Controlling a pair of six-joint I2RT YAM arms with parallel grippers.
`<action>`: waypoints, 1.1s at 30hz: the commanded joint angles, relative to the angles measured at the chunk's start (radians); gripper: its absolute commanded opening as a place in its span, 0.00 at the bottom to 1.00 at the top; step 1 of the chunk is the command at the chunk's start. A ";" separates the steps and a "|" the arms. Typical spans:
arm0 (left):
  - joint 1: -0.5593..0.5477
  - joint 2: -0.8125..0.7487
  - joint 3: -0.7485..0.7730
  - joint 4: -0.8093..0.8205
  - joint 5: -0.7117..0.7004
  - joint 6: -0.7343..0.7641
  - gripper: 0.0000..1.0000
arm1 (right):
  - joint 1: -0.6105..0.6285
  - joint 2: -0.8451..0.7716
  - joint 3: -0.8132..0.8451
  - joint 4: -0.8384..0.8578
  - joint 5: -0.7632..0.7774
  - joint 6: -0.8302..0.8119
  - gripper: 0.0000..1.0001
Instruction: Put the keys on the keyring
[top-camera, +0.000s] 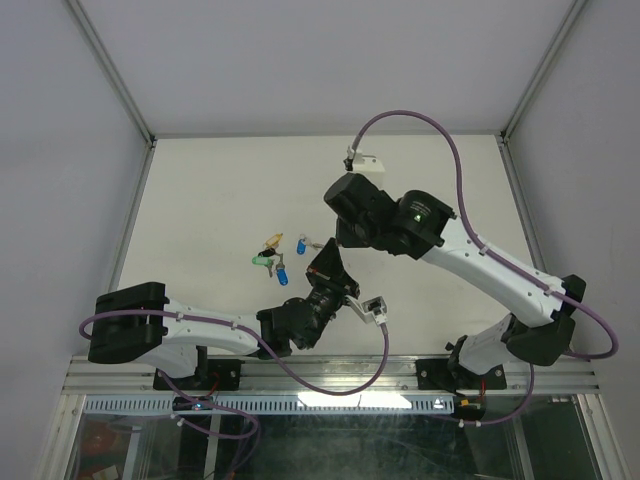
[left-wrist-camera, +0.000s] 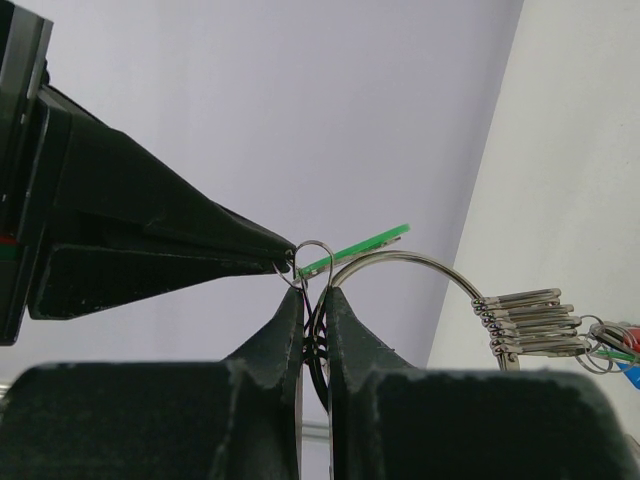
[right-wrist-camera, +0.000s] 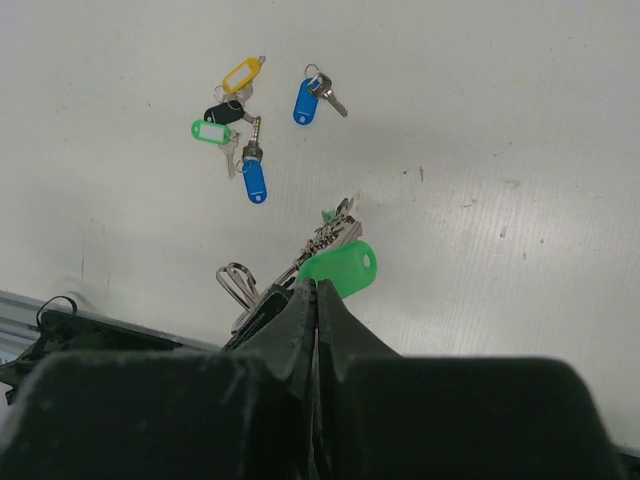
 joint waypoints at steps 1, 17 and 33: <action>0.001 -0.013 0.021 0.046 -0.004 -0.016 0.00 | 0.030 0.042 0.077 -0.060 0.035 -0.006 0.00; 0.011 -0.008 0.028 0.044 -0.012 -0.017 0.00 | 0.062 0.081 0.141 -0.183 0.130 0.015 0.00; 0.017 -0.006 0.030 0.047 -0.016 -0.016 0.00 | 0.067 0.082 0.156 -0.243 0.172 0.033 0.00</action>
